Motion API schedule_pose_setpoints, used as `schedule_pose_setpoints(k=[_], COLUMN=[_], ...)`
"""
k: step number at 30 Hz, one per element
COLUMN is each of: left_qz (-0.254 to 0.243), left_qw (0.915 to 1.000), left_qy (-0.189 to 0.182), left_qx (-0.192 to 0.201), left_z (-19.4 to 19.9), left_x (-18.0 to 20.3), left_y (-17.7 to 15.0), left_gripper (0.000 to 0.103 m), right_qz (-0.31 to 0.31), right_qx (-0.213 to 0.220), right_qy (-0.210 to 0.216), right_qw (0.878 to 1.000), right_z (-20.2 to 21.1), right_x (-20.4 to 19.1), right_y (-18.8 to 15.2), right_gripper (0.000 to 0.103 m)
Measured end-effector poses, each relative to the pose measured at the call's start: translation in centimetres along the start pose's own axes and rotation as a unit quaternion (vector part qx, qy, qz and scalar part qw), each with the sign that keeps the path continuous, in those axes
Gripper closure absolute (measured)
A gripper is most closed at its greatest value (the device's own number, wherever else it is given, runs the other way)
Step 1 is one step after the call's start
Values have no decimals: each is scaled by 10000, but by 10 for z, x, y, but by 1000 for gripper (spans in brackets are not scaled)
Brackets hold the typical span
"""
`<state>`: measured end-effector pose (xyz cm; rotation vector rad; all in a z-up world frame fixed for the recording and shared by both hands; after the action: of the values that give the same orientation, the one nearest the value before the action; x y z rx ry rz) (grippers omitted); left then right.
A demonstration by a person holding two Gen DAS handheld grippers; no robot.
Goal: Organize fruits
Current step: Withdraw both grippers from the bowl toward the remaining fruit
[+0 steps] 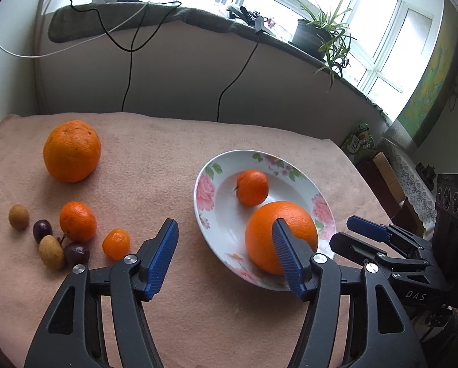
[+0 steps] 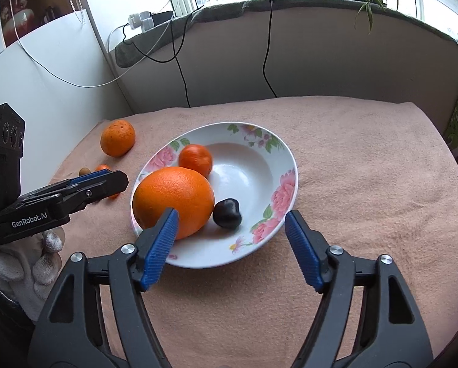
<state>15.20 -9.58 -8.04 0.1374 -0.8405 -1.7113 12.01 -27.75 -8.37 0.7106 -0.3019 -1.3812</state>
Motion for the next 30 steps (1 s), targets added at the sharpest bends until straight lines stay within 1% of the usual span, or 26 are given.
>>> schedule_pose_setpoints(k=[2,4,5,6,10,12,15,19,21,30], left_qz=[24,16,8,3,-50,-85,-123,-98,-101,-33], left_qw=[10000,10000,10000,10000,9999,9997,9994,9993,9991,9988], left_qy=[-14,6,28,52,131,205,318,350,387,421], left_qx=[11,18,17,29,48,80,92,130,157,251], left_z=[1,2,2,3,5,7,9,13,14,24], left_x=[-1,-1,-1,0,1,2,1,-1,-3,-13], left_y=[0,0,-1,-1,-2,-2,-1,0,1,1], left_gripper=[39,38,33,29,28,22,22,22,22,22], right_qz=[-2,-9,-16,-29,-91,-100,-61,-10,7,93], right_qx=[39,80,109,133,126,123,154,178,209,207], right_qy=[19,-3,-14,-15,-23,-23,-42,-31,-27,32], right_qw=[10000,10000,9999,9999,9999,9999,9999,9998,9998,9997], right_z=[3,5,6,7,8,9,11,12,14,13], right_x=[0,-1,-1,-1,-1,-1,-3,-8,-10,-24], right_y=[1,2,2,2,3,5,8,14,16,28], right_gripper=[28,24,20,18,18,18,18,17,12,12])
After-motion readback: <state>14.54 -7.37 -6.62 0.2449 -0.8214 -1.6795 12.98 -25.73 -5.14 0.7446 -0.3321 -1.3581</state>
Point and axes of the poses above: each gripper's, at about its wrist camera, not at the fingertips, and z roughly against the way its jaws point, x to its right, y to its top, the point moved 4 cm from there along -z, roughly the way its jaws point, and after that the axes turned 7 degrees about -x, right-handed, at the moved point
